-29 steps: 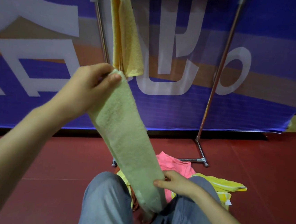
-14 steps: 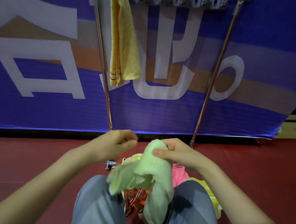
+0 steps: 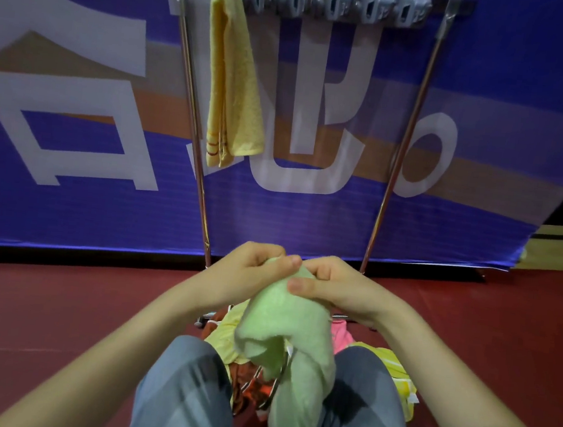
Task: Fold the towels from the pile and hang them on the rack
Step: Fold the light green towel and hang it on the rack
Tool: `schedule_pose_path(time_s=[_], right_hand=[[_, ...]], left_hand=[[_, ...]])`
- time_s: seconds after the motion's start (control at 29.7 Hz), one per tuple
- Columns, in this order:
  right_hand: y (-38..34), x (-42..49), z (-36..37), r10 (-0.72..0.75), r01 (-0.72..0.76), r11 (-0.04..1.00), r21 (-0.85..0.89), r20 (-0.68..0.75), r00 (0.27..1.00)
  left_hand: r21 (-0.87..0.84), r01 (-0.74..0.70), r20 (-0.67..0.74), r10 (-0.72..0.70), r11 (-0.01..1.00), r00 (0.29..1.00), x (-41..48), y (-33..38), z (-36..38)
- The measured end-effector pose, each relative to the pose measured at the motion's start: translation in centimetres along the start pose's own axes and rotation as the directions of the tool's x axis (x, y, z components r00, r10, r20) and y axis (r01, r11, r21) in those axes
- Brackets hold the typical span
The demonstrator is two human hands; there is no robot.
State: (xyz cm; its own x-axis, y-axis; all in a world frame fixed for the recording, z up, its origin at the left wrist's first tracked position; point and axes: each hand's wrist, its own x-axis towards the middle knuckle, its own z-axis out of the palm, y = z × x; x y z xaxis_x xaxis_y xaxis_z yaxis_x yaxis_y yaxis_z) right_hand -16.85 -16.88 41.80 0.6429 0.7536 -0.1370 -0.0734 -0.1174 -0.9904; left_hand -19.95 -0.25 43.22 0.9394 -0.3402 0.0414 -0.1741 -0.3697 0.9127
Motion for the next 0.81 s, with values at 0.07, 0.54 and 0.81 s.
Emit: schedule_pose_path(time_s=[0.07, 0.54, 0.81], right_hand=[[0.6, -0.1, 0.1, 0.019, -0.019, 0.997, 0.071, -0.013, 1.000], [0.1, -1.6, -0.9, -0.067, 0.062, 0.971, 0.230, 0.012, 0.998], [-3.6, -0.8, -1.2, -0.136, 0.131, 0.984, 0.118, 0.039, 0.990]], left_hand=[[-0.091, -0.045, -0.056, 0.040, 0.995, 0.998, 0.0, 0.7, -0.1], [-0.296, 0.226, -0.090, -0.263, 0.928, 0.961, -0.8, -1.6, -3.8], [-0.333, 0.228, 0.249, -0.148, 0.915, 0.957, 1.2, 0.5, -0.1]])
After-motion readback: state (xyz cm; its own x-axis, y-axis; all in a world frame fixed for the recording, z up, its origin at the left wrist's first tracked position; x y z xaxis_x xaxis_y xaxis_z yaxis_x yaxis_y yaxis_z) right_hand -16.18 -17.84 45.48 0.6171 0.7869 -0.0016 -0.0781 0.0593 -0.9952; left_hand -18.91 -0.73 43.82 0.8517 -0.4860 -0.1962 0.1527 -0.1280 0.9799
